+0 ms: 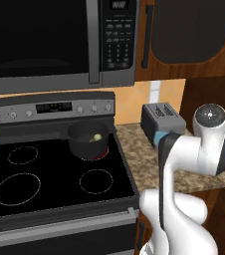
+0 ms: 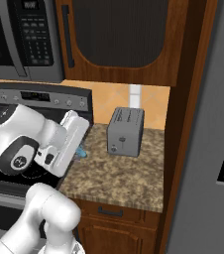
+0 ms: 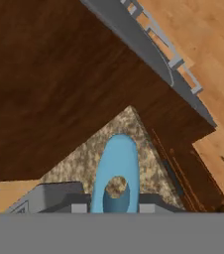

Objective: Put the cucumber and cucumber in the pot. Retrieve the spatula and lightly stir the vegetables in the pot.

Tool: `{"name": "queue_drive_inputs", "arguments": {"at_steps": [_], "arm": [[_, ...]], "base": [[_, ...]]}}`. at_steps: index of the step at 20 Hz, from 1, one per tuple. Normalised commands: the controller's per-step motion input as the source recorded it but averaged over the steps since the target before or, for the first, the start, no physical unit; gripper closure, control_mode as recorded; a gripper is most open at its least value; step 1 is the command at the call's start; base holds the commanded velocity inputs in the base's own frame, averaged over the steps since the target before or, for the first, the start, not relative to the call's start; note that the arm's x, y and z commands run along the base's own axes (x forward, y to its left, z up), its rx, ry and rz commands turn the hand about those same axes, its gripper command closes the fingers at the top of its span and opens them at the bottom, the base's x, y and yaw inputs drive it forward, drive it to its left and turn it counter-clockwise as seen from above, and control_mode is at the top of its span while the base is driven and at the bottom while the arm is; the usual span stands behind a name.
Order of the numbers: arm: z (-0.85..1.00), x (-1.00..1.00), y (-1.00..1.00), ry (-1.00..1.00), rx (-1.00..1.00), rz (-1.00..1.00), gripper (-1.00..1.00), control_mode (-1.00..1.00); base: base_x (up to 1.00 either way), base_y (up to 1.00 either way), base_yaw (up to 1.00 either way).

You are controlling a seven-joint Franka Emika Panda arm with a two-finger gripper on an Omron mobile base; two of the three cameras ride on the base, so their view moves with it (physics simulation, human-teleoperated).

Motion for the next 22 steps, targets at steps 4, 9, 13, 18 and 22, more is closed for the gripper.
{"name": "queue_drive_inputs", "arguments": {"at_steps": [4,9,13,18,22], "arm": [[0.38,-0.01,0.83,-0.08,-0.46,0.52,1.0,-1.0],[0.24,0.0,1.0,-0.34,-0.52,0.31,1.0,-1.0],[0.0,0.0,1.0,-0.45,-0.64,0.22,1.0,-1.0],[-0.19,0.29,0.67,-0.23,-0.63,0.25,1.0,-1.0],[-0.55,0.65,0.4,-0.09,-0.63,0.23,1.0,-1.0]], "base": [[0.0,0.0,0.0],[0.0,0.0,0.0],[0.0,0.0,0.0],[0.0,0.0,0.0],[0.0,0.0,0.0]]}}
